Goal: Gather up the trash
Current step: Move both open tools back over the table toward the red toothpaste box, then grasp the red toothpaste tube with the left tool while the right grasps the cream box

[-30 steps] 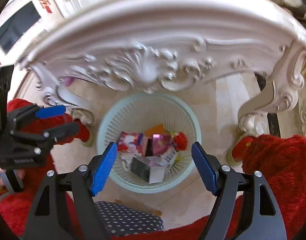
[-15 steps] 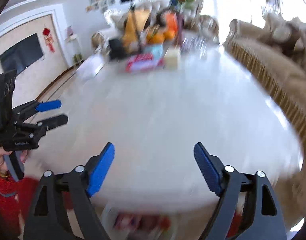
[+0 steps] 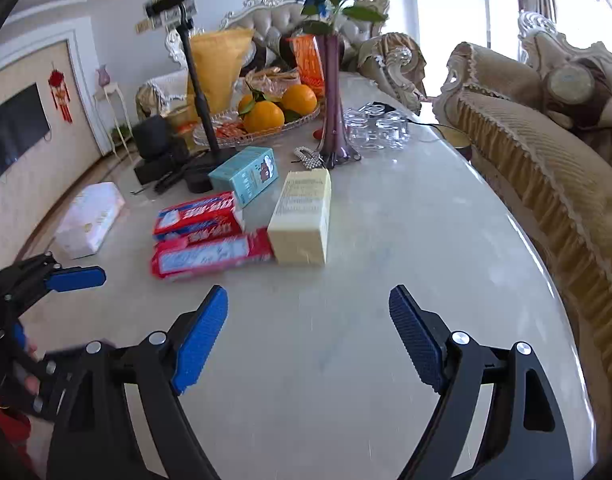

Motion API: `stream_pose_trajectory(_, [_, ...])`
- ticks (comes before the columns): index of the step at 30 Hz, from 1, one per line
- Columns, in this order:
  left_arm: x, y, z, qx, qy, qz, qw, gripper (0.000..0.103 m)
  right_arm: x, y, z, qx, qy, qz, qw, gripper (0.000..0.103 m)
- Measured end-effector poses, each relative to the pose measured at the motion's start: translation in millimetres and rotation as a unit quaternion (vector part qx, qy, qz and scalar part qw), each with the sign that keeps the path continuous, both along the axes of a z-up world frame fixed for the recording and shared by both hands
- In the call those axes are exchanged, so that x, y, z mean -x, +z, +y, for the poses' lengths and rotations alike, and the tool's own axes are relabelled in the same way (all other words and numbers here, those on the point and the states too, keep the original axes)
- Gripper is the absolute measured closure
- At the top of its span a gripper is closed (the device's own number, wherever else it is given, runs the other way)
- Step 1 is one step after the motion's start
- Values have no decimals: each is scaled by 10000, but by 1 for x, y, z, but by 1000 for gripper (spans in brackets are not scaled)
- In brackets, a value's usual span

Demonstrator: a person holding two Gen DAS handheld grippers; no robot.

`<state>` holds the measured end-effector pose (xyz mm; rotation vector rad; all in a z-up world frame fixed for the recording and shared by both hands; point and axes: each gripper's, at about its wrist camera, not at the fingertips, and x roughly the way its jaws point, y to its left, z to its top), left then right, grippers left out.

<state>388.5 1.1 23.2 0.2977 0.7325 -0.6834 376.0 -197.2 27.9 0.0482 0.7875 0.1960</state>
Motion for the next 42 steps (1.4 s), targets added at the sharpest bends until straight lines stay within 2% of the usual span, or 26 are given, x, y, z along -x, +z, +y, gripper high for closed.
stream_pose_trajectory(5, [-36, -4, -11, -113, -211, 29, 9997, 27, -43, -10, 7, -276, 21, 166, 9995, 24])
stream_pose_trajectory(13, [-78, -27, -29, -386, -564, 394, 9969, 27, -95, -21, 26, 218, 13, 390, 9990, 24])
stream_pose_trajectory(17, [-88, -40, -31, -672, -644, 599, 9939, 27, -108, -32, 26, 291, -40, 565, 9980, 24])
stream_pose_trajectory(19, [-91, -45, -31, -762, -634, 664, 9929, 27, -113, -40, 24, 365, -34, 732, 9966, 24])
stream_pose_trajectory(22, [-95, -51, -32, -863, -553, 755, 9919, 27, -116, -46, 23, 627, -115, 740, 9952, 24])
stream_pose_trajectory(25, [-102, -55, -32, -792, -318, 870, 9925, 28, -118, -48, 20, 609, -160, 751, 9952, 24])
stream_pose_trajectory(27, [-105, -56, -32, -739, -161, 888, 9932, 32, -117, -49, 19, 661, -167, 729, 9950, 24])
stream_pose_trajectory(29, [-105, -55, -32, -695, 23, 878, 9937, 40, -119, -51, 19, 733, -166, 711, 9946, 24])
stream_pose_trajectory(30, [-105, -54, -31, -687, 118, 867, 9938, 46, -119, -52, 18, 755, -170, 701, 9945, 24])
stream_pose_trajectory(32, [-107, -51, -29, -681, 332, 860, 9934, 71, -120, -54, 17, 721, -153, 703, 9948, 24])
stream_pose_trajectory(35, [-105, -50, -29, -707, 512, 866, 9924, 74, -120, -54, 14, 586, -136, 706, 9957, 25])
stream_pose_trajectory(36, [-103, -51, -31, -740, 557, 832, 9922, 74, -120, -54, 14, 553, -93, 729, 9958, 31])
stream_pose_trajectory(38, [-97, -51, -34, -752, 667, 772, 9919, 76, -119, -53, 15, 602, -105, 672, 9959, 54])
stream_pose_trajectory(39, [-94, -51, -34, -709, 728, 749, 9920, 76, -119, -53, 15, 592, -116, 676, 9959, 58])
stream_pose_trajectory(42, [-89, -50, -29, -524, 992, 793, 9905, 76, -118, -52, 16, 512, -15, 715, 9961, 59])
